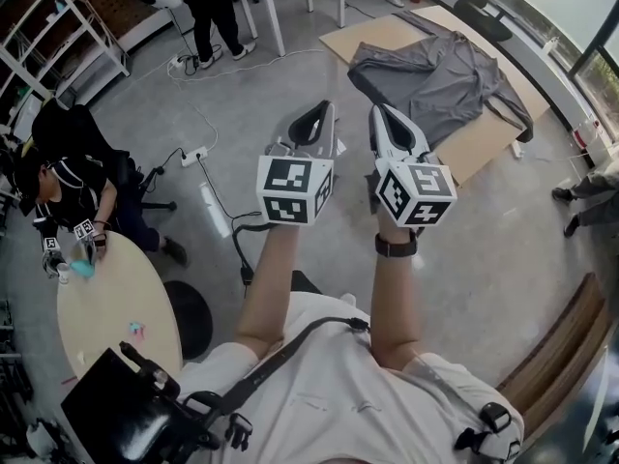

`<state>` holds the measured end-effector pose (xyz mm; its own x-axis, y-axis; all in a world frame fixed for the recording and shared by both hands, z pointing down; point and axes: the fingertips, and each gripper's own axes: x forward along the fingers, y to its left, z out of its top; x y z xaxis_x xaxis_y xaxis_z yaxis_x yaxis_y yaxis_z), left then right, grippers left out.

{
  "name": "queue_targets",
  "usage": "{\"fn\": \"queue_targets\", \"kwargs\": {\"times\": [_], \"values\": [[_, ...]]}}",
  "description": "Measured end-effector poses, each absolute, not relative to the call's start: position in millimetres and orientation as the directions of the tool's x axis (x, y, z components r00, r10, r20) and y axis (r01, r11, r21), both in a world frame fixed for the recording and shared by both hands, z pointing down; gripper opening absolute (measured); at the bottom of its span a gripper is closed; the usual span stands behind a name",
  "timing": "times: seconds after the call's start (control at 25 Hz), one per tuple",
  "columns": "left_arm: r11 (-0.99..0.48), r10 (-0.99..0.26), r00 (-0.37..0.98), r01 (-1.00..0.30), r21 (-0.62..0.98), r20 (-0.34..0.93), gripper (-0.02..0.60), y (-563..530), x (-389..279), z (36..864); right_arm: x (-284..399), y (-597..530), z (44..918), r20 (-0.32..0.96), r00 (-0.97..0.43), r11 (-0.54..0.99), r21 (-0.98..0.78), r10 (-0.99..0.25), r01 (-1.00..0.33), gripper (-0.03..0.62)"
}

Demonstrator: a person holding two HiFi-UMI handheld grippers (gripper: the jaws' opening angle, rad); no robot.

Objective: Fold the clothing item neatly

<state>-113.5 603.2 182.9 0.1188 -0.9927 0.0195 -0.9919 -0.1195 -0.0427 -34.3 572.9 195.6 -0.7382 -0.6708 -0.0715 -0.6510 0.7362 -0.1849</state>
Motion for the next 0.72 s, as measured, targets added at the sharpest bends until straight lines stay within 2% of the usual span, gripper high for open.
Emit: {"fn": "queue_targets", "kwargs": {"times": [0.28, 0.48, 0.56, 0.72], "values": [[-0.154, -0.987, 0.154, -0.988, -0.013, 0.035, 0.005, 562, -125, 198, -47, 544, 216, -0.045, -0.768, 0.762, -0.175, -0.639, -0.624, 0.003], [-0.242, -0.970, 0.243, -0.970, 0.013, 0.023, 0.005, 509, -137, 203, -93, 510, 245, 0.086, -0.833, 0.814, -0.182, -0.546, -0.552, 0.005], [-0.283, -0.959, 0.283, -0.959, 0.020, 0.016, 0.005, 484, -146, 197, -104, 490, 244, 0.107, -0.814, 0.798, -0.158, -0.571, -0.581, 0.005], [-0.355, -0.935, 0.355, -0.933, 0.051, -0.014, 0.005, 439, -169, 183, -107, 443, 220, 0.046, -0.721, 0.710, -0.143, -0.691, -0.690, 0.004]]}}
